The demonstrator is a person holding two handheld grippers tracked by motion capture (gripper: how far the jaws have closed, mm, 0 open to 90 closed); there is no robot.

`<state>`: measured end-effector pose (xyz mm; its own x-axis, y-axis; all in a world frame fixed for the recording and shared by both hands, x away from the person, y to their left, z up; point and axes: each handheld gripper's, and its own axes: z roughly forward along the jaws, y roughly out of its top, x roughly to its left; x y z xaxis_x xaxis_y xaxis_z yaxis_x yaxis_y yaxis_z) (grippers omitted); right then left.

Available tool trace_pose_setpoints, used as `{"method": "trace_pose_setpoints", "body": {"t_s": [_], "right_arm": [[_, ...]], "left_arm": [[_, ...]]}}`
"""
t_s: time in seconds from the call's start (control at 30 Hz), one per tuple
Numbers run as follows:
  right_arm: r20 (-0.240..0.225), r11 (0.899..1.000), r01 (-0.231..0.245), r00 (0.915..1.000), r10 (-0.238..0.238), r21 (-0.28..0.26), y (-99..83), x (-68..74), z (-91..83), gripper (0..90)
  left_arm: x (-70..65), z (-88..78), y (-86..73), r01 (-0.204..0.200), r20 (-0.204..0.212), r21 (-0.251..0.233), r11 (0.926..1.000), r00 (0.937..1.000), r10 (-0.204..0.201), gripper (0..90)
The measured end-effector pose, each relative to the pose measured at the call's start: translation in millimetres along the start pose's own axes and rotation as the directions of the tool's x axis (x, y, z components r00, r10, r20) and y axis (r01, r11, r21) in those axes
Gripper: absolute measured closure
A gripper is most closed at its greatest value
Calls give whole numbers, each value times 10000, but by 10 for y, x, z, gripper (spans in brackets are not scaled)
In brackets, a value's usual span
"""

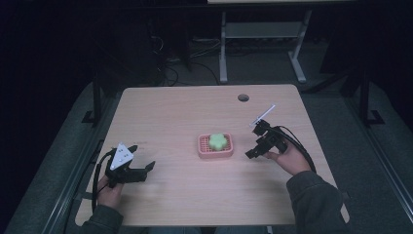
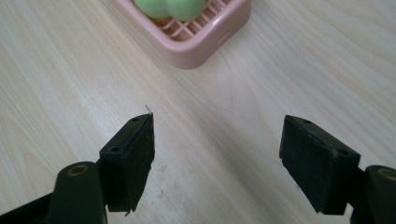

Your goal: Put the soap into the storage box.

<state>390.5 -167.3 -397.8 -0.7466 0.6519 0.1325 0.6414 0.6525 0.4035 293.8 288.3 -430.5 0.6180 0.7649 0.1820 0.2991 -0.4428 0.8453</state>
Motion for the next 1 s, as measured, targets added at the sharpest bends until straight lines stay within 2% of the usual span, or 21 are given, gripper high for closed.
{"method": "trace_pose_setpoints", "body": {"t_s": [0.67, 1.0], "right_arm": [[-5, 9997, -150, 9999, 150, -203, -234, 6, -51, 262], [13, 9995, -203, 9998, 203, -246, -378, 17, -44, 262]], "left_arm": [[-8, 11, -5, 72, 10, 53, 10000, 10000, -72, 141], [-6, 12, -4, -28, 4, 82, 10000, 10000, 28, 141]]}}
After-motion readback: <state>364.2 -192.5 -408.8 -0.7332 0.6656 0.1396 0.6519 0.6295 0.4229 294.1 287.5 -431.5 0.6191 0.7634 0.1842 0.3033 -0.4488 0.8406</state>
